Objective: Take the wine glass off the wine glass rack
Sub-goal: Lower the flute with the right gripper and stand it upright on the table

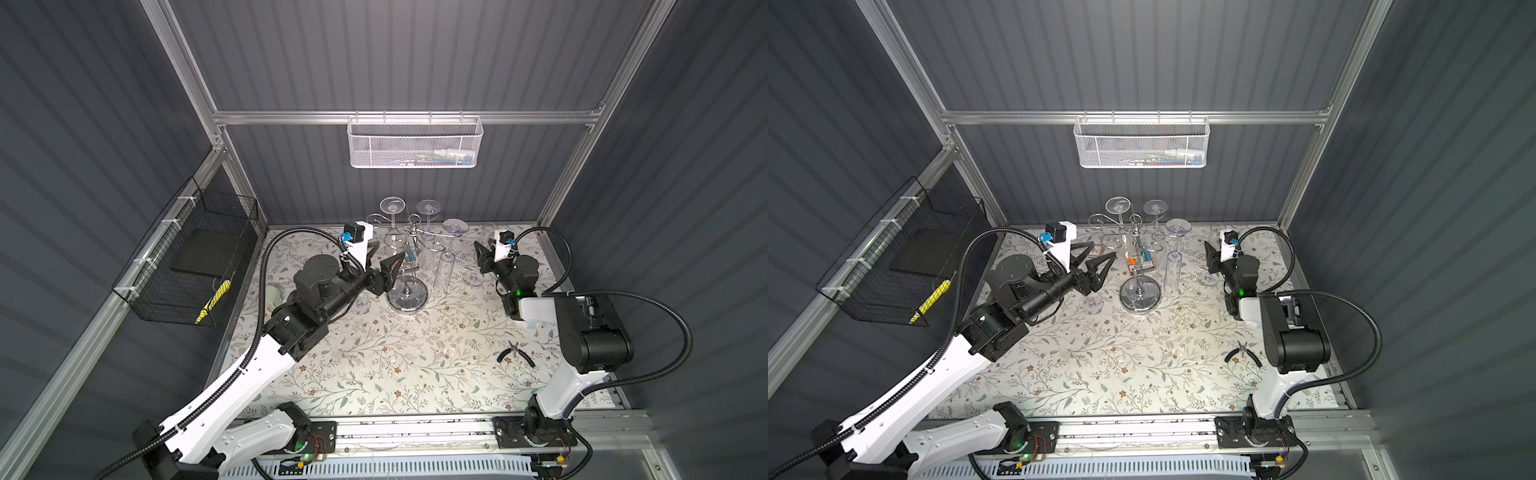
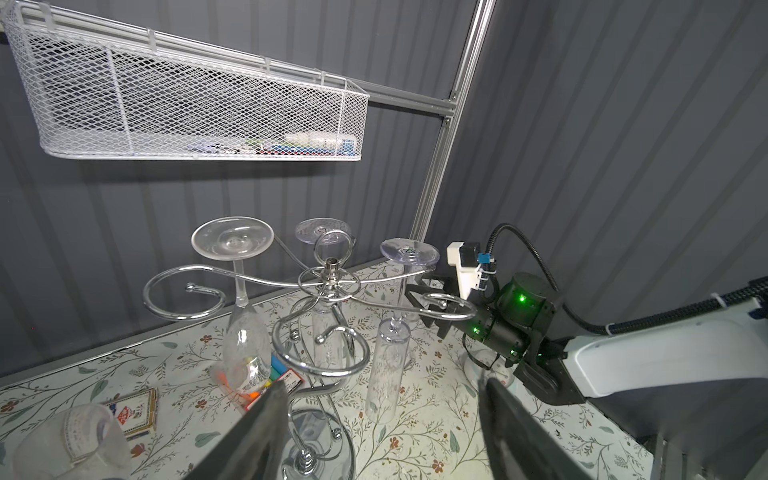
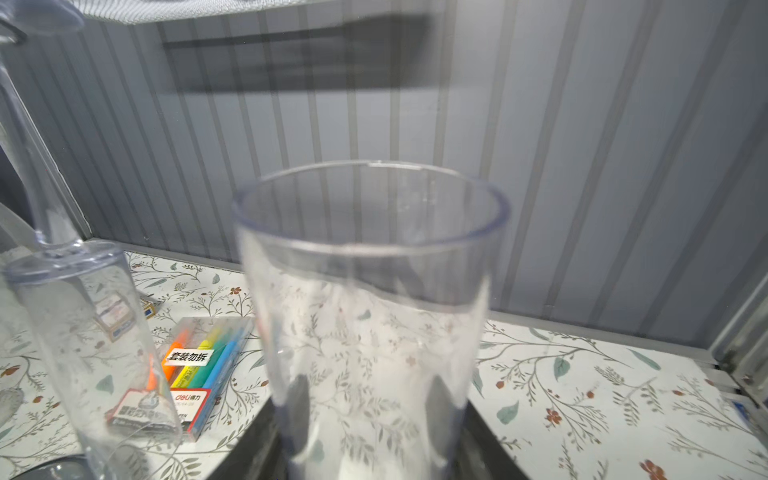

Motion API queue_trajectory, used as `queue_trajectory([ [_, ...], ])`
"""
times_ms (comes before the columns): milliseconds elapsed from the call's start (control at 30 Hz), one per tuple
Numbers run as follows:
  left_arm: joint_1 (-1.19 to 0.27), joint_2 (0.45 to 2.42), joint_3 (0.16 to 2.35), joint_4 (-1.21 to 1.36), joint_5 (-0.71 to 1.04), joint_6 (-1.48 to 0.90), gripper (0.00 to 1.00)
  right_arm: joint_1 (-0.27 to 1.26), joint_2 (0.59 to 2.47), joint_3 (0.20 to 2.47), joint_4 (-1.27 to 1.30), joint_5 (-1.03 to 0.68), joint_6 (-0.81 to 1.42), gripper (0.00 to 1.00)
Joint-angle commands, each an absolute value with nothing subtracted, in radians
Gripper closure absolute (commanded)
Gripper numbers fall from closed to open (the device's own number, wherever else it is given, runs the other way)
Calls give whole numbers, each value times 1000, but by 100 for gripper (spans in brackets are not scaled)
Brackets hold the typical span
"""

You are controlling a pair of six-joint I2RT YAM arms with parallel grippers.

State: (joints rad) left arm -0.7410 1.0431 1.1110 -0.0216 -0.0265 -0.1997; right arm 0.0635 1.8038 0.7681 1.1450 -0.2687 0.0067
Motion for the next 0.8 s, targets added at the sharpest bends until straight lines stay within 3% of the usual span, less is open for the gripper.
queue_trajectory([
  [0, -749, 1038, 1155, -23, -44, -206, 26, 59, 1840, 829, 1305, -287, 11, 75],
  [767, -749, 1033, 1131, -39, -58, -189, 25, 66, 1957, 909, 1273, -327, -16, 72],
])
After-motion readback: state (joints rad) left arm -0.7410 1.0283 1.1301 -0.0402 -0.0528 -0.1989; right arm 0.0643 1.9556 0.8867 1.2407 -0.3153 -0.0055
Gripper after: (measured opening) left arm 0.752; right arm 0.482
